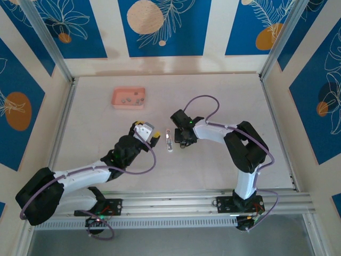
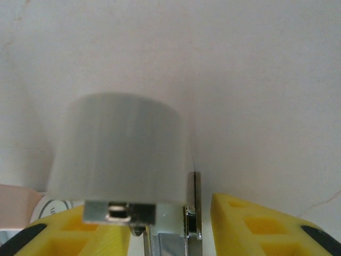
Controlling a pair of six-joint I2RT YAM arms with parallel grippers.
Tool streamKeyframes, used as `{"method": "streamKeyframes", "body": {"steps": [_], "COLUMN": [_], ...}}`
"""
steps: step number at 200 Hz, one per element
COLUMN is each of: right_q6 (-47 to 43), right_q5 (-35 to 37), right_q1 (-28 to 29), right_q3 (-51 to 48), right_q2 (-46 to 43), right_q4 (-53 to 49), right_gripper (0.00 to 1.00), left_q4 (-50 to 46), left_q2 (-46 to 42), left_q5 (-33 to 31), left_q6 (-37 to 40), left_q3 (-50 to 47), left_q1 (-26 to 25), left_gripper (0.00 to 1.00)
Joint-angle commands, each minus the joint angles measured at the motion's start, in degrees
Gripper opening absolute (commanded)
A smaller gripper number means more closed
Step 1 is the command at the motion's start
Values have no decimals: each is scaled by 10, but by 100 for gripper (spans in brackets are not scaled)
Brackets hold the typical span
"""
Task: Load the staples into the stapler
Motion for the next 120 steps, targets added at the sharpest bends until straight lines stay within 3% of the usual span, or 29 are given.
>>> {"method": "streamKeyframes", "body": {"steps": [1,120], "right_q6": [1,-4], "right_q5": [12,36], "right_q1": [3,21], "right_q3": [13,-24], "right_q2": [7,-41], "right_q4": [-16,-28], "right_gripper": [40,33], "left_q4": [17,12], "left_q2": [3,-5], "left_q5": [-8,-4], "left_q6": [-3,-3], "left_q3": [-2,-6], "left_q1": [3,4], "left_gripper": [74,74]}}
